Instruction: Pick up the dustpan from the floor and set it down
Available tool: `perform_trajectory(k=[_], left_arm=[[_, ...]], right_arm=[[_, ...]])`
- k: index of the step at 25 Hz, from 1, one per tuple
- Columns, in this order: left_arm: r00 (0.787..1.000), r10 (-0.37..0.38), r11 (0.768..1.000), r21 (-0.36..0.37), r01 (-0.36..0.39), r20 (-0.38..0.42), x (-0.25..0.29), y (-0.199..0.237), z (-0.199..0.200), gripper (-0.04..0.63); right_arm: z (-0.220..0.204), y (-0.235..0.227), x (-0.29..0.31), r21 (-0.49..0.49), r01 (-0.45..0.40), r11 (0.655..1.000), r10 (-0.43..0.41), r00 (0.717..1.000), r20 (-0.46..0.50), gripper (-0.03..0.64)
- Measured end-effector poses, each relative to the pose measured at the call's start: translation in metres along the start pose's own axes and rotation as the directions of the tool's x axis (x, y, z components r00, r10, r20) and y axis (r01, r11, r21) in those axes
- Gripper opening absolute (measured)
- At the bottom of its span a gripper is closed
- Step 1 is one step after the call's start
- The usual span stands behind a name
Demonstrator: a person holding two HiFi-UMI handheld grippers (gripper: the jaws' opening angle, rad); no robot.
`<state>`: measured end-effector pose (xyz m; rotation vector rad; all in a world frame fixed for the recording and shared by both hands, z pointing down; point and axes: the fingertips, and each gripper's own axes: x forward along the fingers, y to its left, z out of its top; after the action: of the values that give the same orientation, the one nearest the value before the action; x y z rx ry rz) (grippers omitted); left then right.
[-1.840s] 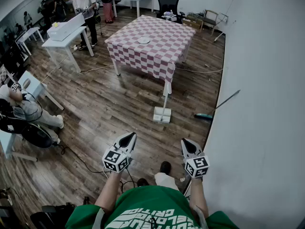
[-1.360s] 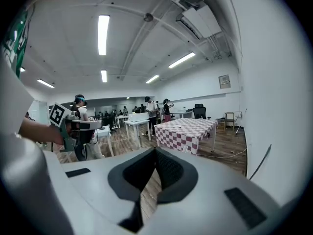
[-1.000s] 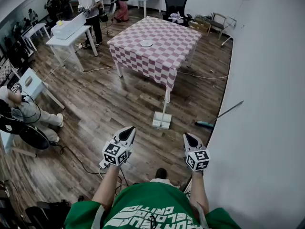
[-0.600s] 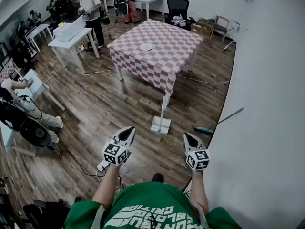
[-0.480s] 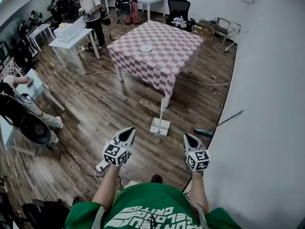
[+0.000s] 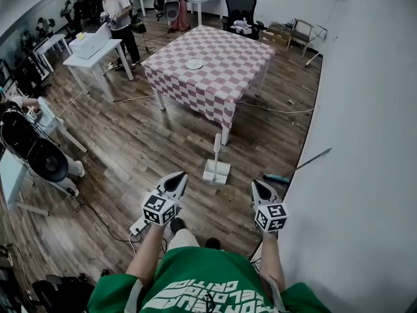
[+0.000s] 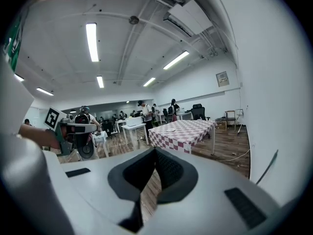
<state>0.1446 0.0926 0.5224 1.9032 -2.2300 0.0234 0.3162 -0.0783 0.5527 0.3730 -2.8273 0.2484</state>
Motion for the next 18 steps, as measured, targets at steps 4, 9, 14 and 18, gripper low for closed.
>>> perform_trajectory(k=[4, 9, 14, 18], left_arm=[[1.000, -0.027, 1.000, 0.007, 0.027, -0.002, 0.016, 0.001, 0.001, 0.003], [0.996, -0.087, 0.996, 0.020, 0.087, -0.003, 0.042, 0.009, 0.005, 0.005], [0.989, -0.144, 0.989, 0.025, 0.144, 0.007, 0.071, 0.046, 0.010, 0.003], [0.979, -0.202, 0.979, 0.032, 0.202, 0.001, 0.097, 0.091, 0.018, 0.003]], right_arm=[[0.000, -0.008, 0.005, 0.005, 0.015, 1.000, -0.015, 1.000, 0.004, 0.008], [0.004, -0.016, 0.021, 0.015, 0.051, 0.999, -0.051, 0.999, 0.004, 0.008], [0.015, -0.013, 0.061, 0.016, 0.090, 0.996, -0.090, 0.996, 0.013, 0.008], [0.026, -0.010, 0.104, 0.027, 0.140, 0.990, -0.141, 0.990, 0.016, 0.008]])
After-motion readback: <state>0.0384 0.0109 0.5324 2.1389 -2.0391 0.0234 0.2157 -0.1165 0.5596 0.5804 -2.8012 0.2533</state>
